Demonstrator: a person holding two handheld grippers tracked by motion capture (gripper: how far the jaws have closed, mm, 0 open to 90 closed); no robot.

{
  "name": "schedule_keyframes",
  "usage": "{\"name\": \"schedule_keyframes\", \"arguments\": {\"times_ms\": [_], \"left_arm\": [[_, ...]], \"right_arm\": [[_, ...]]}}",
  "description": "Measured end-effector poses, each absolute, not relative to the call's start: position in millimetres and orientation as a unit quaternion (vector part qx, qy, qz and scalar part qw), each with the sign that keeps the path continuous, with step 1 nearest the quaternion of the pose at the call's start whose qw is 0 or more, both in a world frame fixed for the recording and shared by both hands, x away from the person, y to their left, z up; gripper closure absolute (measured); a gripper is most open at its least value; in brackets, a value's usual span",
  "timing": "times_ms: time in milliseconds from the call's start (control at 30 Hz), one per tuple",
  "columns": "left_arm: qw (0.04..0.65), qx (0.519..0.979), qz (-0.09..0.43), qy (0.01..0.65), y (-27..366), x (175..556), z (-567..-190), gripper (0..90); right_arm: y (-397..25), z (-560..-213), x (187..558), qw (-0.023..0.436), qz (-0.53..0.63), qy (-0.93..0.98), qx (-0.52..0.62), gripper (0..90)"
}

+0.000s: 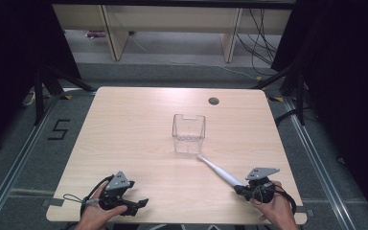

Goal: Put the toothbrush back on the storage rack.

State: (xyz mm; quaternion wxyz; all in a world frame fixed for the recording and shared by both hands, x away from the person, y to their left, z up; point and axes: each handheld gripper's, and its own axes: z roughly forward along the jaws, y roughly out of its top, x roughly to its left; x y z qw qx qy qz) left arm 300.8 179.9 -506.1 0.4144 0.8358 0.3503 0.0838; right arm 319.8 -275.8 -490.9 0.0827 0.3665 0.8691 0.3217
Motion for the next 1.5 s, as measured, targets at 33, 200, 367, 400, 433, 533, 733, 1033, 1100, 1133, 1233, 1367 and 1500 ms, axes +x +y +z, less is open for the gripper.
{"name": "schedule_keyframes", "arguments": {"times_ms": [33,200,367,400,433,533,733,1033,1100,1133,1233,1367,1500], "left_arm": [[0.415,0.835,0.084,0.350,180,301,-506,15.0],[0.407,0.841,0.085,0.345,181,302,-506,15.0],[0.408,0.841,0.086,0.345,181,301,-506,15.0],[0.407,0.841,0.086,0.345,181,301,-506,15.0],[0.407,0.841,0.085,0.345,181,302,-506,15.0],[0.406,0.842,0.086,0.345,181,302,-506,15.0],[0.401,0.844,0.091,0.343,181,303,-506,15.1],[0.410,0.837,0.084,0.352,180,302,-507,15.0],[0.403,0.843,0.090,0.345,182,303,-506,15.0],[0.404,0.842,0.089,0.346,181,302,-506,15.0],[0.403,0.844,0.090,0.344,182,303,-506,15.0],[0.411,0.837,0.084,0.351,180,302,-507,15.0],[0.411,0.837,0.083,0.351,180,302,-507,15.0]], "right_arm": [[-277,-493,320,0.086,0.327,0.865,0.371,88.6],[-278,-490,319,0.080,0.329,0.862,0.377,87.9],[-275,-489,318,0.076,0.334,0.865,0.367,85.9],[-275,-489,318,0.076,0.334,0.865,0.367,85.9],[-274,-486,317,0.080,0.331,0.866,0.367,84.0],[-273,-483,317,0.091,0.325,0.871,0.357,80.4],[-267,-470,320,0.116,0.293,0.890,0.330,64.9],[-256,-457,334,0.130,0.242,0.908,0.315,51.8],[-253,-454,338,0.131,0.237,0.910,0.314,50.1],[-251,-453,341,0.127,0.235,0.912,0.312,48.7],[-245,-454,347,0.119,0.227,0.916,0.309,47.9],[-239,-454,351,0.112,0.210,0.920,0.311,47.0],[-234,-456,357,0.106,0.207,0.925,0.300,46.8]]}}
